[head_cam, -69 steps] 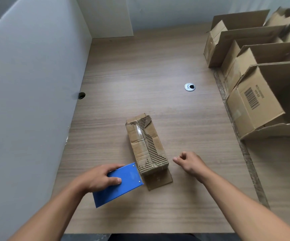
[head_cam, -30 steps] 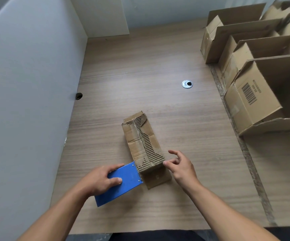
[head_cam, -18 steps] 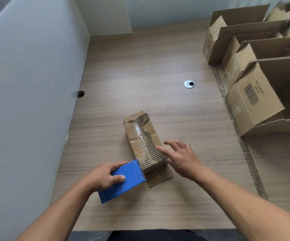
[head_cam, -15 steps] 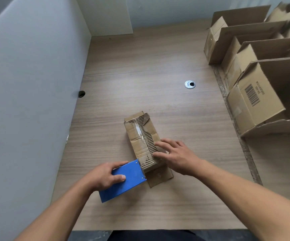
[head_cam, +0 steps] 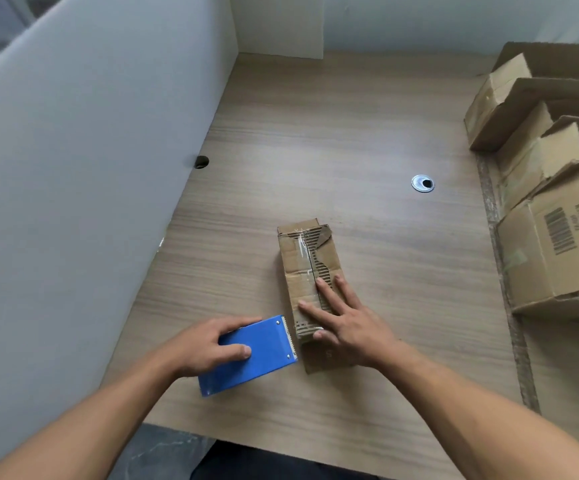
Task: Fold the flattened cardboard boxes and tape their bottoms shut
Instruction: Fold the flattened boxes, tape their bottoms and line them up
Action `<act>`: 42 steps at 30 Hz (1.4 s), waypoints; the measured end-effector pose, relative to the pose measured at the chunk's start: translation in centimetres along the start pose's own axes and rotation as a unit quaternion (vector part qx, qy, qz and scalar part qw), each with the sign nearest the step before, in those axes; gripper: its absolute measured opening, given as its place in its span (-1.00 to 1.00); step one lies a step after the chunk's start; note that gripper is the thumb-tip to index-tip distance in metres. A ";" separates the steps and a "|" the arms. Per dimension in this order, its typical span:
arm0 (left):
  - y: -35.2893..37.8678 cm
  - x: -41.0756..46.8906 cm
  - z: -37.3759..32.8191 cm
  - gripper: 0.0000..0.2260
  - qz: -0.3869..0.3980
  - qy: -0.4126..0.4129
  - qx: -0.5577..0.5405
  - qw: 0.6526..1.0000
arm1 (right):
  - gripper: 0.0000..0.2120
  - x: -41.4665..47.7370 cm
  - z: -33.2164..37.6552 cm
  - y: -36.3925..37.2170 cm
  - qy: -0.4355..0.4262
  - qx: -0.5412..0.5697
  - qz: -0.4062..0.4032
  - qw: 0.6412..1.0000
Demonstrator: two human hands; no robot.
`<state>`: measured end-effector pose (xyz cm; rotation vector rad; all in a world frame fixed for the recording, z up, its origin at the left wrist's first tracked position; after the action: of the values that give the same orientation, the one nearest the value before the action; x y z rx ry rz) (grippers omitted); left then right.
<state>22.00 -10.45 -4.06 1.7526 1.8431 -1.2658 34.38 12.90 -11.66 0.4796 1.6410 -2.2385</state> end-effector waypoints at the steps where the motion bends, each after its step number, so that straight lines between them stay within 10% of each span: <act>1: -0.3 -0.5 0.3 -0.51 0.005 0.002 0.000 1.000 | -0.39 0.1 0.0 0.0 -0.001 -0.001 -0.012 1.000; 20: -1.6 4.0 -2.1 -0.63 0.040 -0.062 0.148 0.986 | -0.26 -0.5 0.4 -0.7 0.030 0.036 0.053 0.998; 42: 2.0 2.4 -2.6 -0.53 -0.212 -0.142 0.260 0.931 | -0.33 -0.5 2.7 -0.7 0.090 0.042 -0.039 0.994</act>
<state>24.22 -7.19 -5.08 1.2999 1.8822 -2.2145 34.35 10.54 -10.10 0.6673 1.6838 -2.3902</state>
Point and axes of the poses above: each hand's wrist, its own x-axis towards the middle knuckle, its own y-axis out of the palm, z = x × y, the point moved 4 cm from there along x, towards the middle knuckle, and after that the axes turned 12 degrees about z, right-handed, at the moved point
